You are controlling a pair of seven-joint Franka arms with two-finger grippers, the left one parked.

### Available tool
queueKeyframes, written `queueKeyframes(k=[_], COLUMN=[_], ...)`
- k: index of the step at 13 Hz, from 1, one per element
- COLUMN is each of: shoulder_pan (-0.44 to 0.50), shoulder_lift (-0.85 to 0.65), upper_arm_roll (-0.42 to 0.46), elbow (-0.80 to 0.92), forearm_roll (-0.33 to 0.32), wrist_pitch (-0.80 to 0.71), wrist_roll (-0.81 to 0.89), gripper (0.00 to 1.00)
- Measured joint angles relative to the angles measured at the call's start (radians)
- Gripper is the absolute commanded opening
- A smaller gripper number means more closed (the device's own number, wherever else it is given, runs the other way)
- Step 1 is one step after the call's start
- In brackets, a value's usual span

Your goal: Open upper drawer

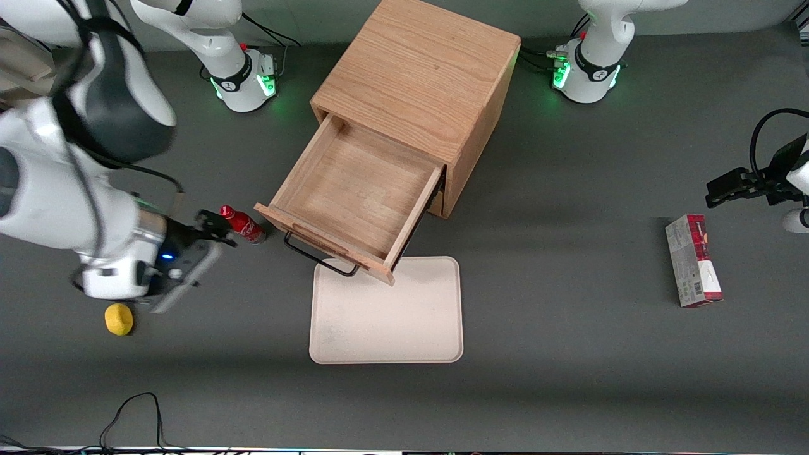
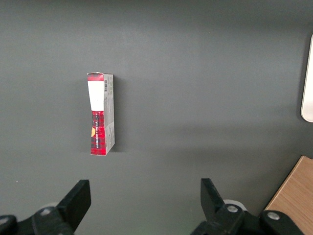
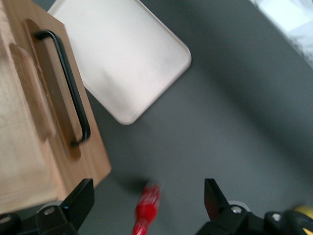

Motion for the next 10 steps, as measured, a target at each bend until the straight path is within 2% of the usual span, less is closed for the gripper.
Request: queueKeyframes(k=[1,5,7,10], shoulder_pan=[-0.003,-0.003,-0.003,-0.002], shoulder_lift=[-0.043,-0.275,-0.399,-0.527], upper_arm_roll=[-0.046,-0.183,-0.207,-0.213], elbow=[-0.031,-0.306,-0.438,-0.547], forearm_roll=[0.023,0.037,0.040,0.041], wrist_pitch=[-0.022,-0.001,0.001,-0.008], wrist_roll=[0.050,0.214,0.361,0.429], gripper=[1.00,1.00,1.00,1.00])
